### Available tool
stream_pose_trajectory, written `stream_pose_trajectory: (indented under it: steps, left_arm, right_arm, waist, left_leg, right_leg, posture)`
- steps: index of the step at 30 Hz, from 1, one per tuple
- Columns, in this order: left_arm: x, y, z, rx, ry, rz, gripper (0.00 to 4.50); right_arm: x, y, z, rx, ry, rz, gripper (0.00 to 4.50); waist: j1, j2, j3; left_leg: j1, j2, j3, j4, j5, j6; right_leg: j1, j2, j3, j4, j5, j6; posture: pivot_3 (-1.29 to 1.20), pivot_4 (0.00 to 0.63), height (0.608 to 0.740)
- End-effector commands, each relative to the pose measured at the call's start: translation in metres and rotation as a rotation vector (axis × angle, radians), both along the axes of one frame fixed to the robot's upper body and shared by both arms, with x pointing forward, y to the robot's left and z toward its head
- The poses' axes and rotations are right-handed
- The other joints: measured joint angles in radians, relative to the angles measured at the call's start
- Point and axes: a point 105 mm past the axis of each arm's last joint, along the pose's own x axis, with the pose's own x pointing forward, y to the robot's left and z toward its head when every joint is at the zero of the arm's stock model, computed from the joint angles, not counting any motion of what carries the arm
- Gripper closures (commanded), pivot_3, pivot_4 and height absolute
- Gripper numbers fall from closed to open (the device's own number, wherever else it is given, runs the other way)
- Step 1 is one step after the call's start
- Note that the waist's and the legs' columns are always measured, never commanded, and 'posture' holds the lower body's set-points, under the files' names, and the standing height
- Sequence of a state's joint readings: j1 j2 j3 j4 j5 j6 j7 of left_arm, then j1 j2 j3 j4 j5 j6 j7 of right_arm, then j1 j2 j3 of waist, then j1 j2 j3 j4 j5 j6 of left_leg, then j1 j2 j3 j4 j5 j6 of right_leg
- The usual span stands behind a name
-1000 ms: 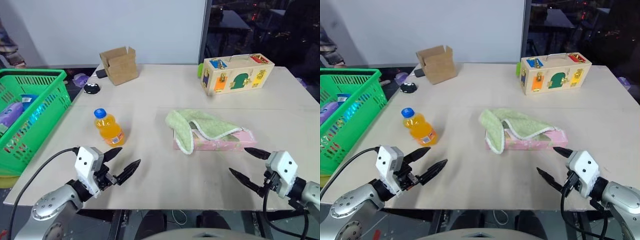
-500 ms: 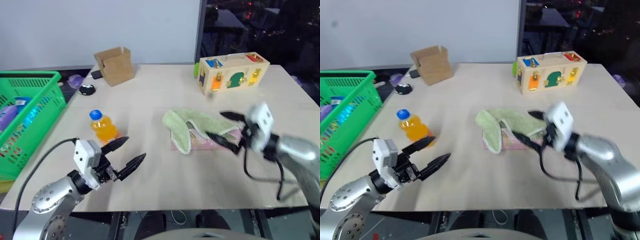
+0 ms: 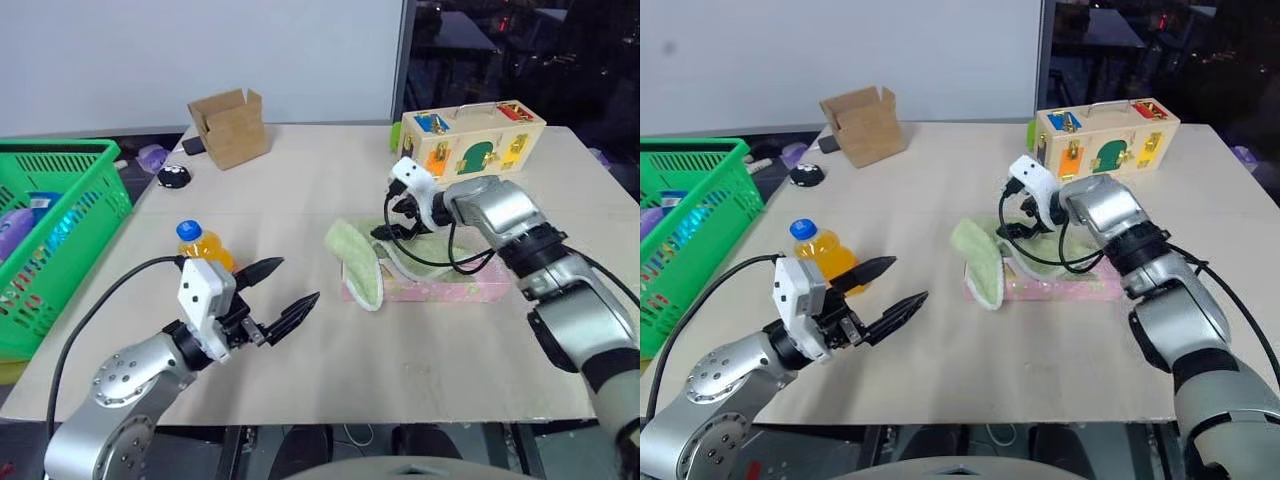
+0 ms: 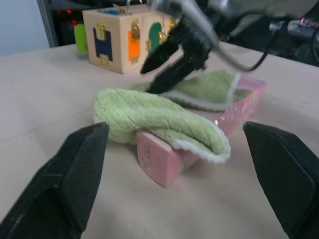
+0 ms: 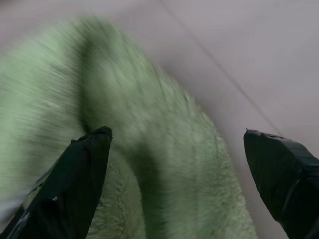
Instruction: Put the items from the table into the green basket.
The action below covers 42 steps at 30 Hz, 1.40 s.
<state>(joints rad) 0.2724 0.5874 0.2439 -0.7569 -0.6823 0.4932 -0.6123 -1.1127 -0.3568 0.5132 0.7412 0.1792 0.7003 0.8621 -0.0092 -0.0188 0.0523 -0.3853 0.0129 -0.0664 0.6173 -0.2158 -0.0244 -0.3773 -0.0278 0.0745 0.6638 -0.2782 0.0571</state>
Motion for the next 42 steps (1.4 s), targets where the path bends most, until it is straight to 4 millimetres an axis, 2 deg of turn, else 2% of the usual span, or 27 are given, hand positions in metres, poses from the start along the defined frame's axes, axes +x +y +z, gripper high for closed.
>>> stream_pose_trajectory:
  steps: [1,3,6,11,14,16,19,22,24,26,28,30,33,36,38,42]
  left_arm:
    - [-0.003,-0.004,0.009,-0.002,-0.05,-0.001,0.01]
    - [-0.003,-0.001,0.006,-0.002,-0.049,0.012,0.0]
    - [-0.005,0.005,0.002,-0.007,-0.047,0.037,0.0]
    - [-0.008,0.01,-0.004,-0.01,-0.051,0.062,0.0]
    - [-0.008,0.012,-0.006,-0.016,-0.059,0.068,0.0]
    - [-0.008,0.013,-0.007,-0.018,-0.068,0.065,0.0]
    - [-0.007,0.009,-0.006,-0.031,-0.079,0.04,0.0]
    - [-0.005,0.002,-0.001,-0.047,-0.091,-0.002,0.0]
    - [-0.003,-0.002,0.004,-0.054,-0.098,-0.041,0.0]
    - [-0.001,-0.005,0.007,-0.053,-0.104,-0.068,0.0]
    - [0.005,-0.01,0.014,-0.058,-0.113,-0.125,0.0]
    - [0.011,-0.015,0.018,-0.057,-0.117,-0.17,0.0]
    - [0.016,-0.017,0.021,-0.06,-0.12,-0.194,0.0]
    - [0.02,-0.018,0.021,-0.055,-0.122,-0.206,0.0]
    - [0.022,-0.019,0.021,-0.053,-0.124,-0.209,0.0]
    - [0.025,-0.021,0.021,-0.048,-0.124,-0.22,0.0]
  right_arm:
    - [0.006,-0.001,-0.004,-0.037,0.028,0.047,0.25]
    - [0.007,-0.002,-0.006,-0.052,0.034,0.067,0.85]
    - [0.011,-0.005,0.001,-0.032,0.011,0.075,2.23]
    - [0.016,-0.003,0.048,0.205,-0.026,0.062,4.47]
    - [0.01,-0.017,0.087,0.391,-0.054,0.055,4.47]
    - [0.005,-0.038,0.115,0.522,-0.101,-0.004,4.47]
    - [-0.005,-0.09,0.144,0.629,-0.26,-0.171,4.47]
    - [-0.023,-0.145,0.163,0.714,-0.398,-0.387,4.47]
    - [-0.04,-0.184,0.169,0.734,-0.487,-0.544,4.47]
    - [-0.056,-0.209,0.171,0.734,-0.547,-0.652,4.47]
    - [-0.083,-0.252,0.174,0.757,-0.62,-0.825,4.47]
    - [-0.101,-0.285,0.172,0.741,-0.675,-0.977,4.47]
    - [-0.108,-0.303,0.158,0.661,-0.69,-1.072,4.47]
    - [-0.104,-0.316,0.142,0.631,-0.663,-1.167,4.47]
    - [-0.098,-0.318,0.119,0.528,-0.605,-1.181,4.47]
    - [-0.077,-0.315,0.057,0.383,-0.419,-1.195,4.47]
  waist:
    - [0.001,0.0,0.0]
    - [0.005,0.001,0.0]
    - [0.016,0.002,0.001]
    - [0.03,0.004,0.003]
    - [0.043,0.005,0.003]
    - [0.055,0.005,0.003]
    - [0.079,0.004,0.002]
    - [0.082,0.004,0.002]
    - [0.082,0.005,0.002]
    - [0.075,0.009,0.001]
    - [0.063,0.012,-0.001]
    - [0.055,0.014,-0.002]
    - [0.022,0.017,-0.004]
    - [-0.027,0.018,-0.005]
    - [-0.048,0.018,-0.005]
    - [-0.071,0.018,-0.005]
  left_leg:
    - [0.0,0.0,0.0,0.0,0.0,0.0]
    - [0.0,0.0,0.0,0.0,0.0,0.0]
    - [0.0,0.0,0.0,0.0,0.0,0.0]
    - [0.0,0.0,-0.001,-0.001,0.0,0.0]
    - [0.0,0.0,-0.001,-0.001,0.0,0.0]
    - [-0.002,0.0,-0.002,-0.001,0.0,0.0]
    - [-0.003,-0.001,-0.004,0.0,0.0,0.0]
    - [-0.007,-0.002,-0.007,0.002,0.0,0.0]
    - [-0.008,-0.002,-0.007,0.003,0.0,0.0]
    - [-0.009,-0.002,-0.007,0.005,0.0,0.0]
    - [-0.009,-0.002,-0.006,0.005,0.0,0.0]
    - [-0.009,-0.002,-0.006,0.006,0.0,0.0]
    - [-0.009,-0.002,-0.005,0.008,0.0,0.0]
    - [-0.004,-0.001,0.002,0.008,-0.001,0.001]
    - [-0.001,0.0,0.006,0.008,-0.001,0.001]
    - [0.005,0.0,0.008,0.008,-0.001,0.002]
  right_leg:
    - [0.0,0.0,0.0,0.0,0.0,0.0]
    - [0.0,0.0,0.0,0.0,0.0,0.0]
    - [0.0,0.0,0.0,0.0,0.0,0.0]
    - [0.0,0.001,0.0,0.001,0.0,0.0]
    - [0.0,0.001,0.0,0.001,0.0,0.0]
    - [-0.001,0.001,-0.001,0.0,0.0,0.0]
    - [-0.001,0.0,-0.002,-0.001,0.0,0.0]
    - [-0.002,0.0,-0.005,-0.002,0.0,0.0]
    - [-0.002,0.0,-0.005,-0.002,0.0,0.0]
    - [-0.002,0.0,-0.005,-0.001,0.0,0.0]
    - [-0.002,0.0,-0.004,-0.001,0.0,0.0]
    - [-0.002,0.0,-0.004,-0.001,0.0,0.0]
    - [-0.001,0.0,-0.003,-0.001,0.0,0.0]
    - [0.0,0.001,0.004,0.0,0.0,0.0]
    - [0.002,0.001,0.007,0.0,0.0,0.0]
    - [0.007,0.002,0.01,-0.001,-0.002,0.004]
  posture:
    - [0.17,0.0,0.74]
    - [0.19,0.0,0.74]
    - [0.2,0.0,0.74]
    - [0.21,0.0,0.74]
    - [0.2,0.0,0.74]
    - [0.18,0.0,0.74]
    - [0.14,0.0,0.74]
    - [0.12,0.0,0.74]
    - [0.09,0.0,0.74]
    - [0.08,0.0,0.74]
    - [0.03,0.0,0.74]
    - [0.01,0.0,0.74]
    - [0.0,0.0,0.74]
    - [-0.01,0.0,0.74]
    - [-0.02,0.0,0.74]
    - [-0.01,0.0,0.74]
